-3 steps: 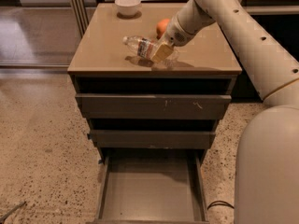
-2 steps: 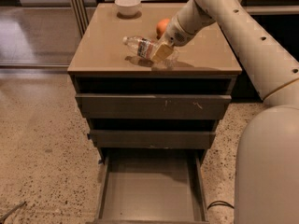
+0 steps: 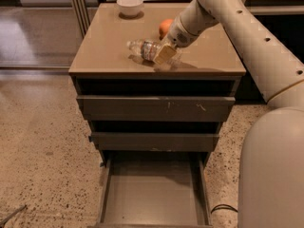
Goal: Pick water bottle from bottom drawer and place on counter
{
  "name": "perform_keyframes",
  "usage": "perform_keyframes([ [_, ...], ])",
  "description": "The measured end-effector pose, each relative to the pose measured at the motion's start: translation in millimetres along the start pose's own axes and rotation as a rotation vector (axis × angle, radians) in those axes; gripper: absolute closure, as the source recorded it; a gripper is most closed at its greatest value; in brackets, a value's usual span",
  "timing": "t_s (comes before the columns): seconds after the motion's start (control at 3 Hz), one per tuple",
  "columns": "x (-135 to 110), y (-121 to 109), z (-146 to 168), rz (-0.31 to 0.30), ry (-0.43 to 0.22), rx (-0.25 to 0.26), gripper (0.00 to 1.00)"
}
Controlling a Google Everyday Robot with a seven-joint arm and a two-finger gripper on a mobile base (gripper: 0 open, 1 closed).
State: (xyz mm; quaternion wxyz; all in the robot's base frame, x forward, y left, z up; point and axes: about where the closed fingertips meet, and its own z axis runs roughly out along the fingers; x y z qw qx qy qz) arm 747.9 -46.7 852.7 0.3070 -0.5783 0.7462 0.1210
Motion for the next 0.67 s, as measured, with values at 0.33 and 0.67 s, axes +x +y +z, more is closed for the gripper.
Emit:
perform_keyframes([
  [0.33,0.0,0.0,0.2,0.000,0.000,0.000,0.00],
  [0.67,0.0,0.0,0.2,0.000,0.000,0.000,0.00],
])
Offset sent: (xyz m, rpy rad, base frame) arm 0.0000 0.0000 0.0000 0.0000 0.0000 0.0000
